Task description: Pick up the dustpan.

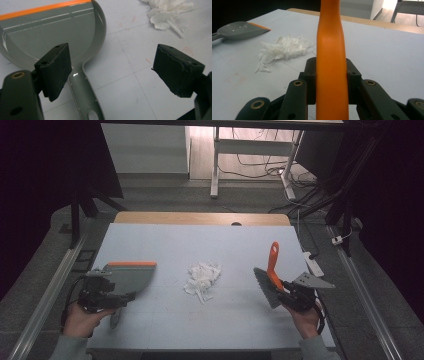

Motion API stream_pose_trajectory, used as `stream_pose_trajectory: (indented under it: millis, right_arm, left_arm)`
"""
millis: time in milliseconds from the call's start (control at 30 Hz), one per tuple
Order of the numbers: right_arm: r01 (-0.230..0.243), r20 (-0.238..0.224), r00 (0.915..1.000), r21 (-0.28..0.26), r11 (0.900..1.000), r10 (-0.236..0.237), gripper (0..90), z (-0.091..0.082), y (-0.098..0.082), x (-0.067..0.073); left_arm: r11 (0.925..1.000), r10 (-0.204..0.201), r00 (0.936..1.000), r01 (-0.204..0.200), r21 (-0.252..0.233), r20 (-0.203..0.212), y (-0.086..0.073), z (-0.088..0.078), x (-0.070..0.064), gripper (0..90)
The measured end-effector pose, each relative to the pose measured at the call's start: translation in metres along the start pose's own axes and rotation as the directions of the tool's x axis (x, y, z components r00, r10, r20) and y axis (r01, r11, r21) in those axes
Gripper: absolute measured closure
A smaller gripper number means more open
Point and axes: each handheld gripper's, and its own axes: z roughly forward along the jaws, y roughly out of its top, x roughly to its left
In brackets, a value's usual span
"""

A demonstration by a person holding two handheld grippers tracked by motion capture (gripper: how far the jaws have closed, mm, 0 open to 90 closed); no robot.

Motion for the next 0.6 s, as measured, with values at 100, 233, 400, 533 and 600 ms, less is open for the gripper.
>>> stream_pose_trajectory:
  millis: [100, 233, 400, 533, 600]
  right_arm:
    - [0.001, -0.001, 1.0000, 0.005, 1.000, -0.001, 70.0, 0.001, 0.000, 0.001]
    - [-0.001, -0.004, 1.0000, 0.003, 1.000, 0.001, 70.0, 0.000, 0.000, 0.001]
    - [-0.001, -0.002, 1.0000, 0.004, 1.000, 0.001, 70.0, 0.001, -0.001, 0.001]
    - [0.000, -0.005, 1.0000, 0.006, 1.000, 0.000, 70.0, 0.002, -0.001, 0.001]
    - [0.002, -0.005, 1.0000, 0.005, 1.000, -0.002, 70.0, 0.002, -0.001, 0.001]
  left_arm:
    - [0.9997, -0.015, 0.9998, 0.015, 0.020, -0.013, -0.003, 0.003, 0.003, 14.7]
    - [0.9988, -0.026, 0.9992, 0.028, 0.039, -0.029, -0.006, 0.007, 0.006, 14.4]
    - [0.9967, -0.040, 0.9985, 0.043, 0.069, -0.037, -0.009, 0.014, 0.012, 13.7]
    - [0.9951, -0.048, 0.9974, 0.052, 0.084, -0.054, -0.010, 0.018, 0.014, 13.2]
    - [0.9942, -0.056, 0.9969, 0.060, 0.089, -0.055, -0.011, 0.020, 0.016, 12.9]
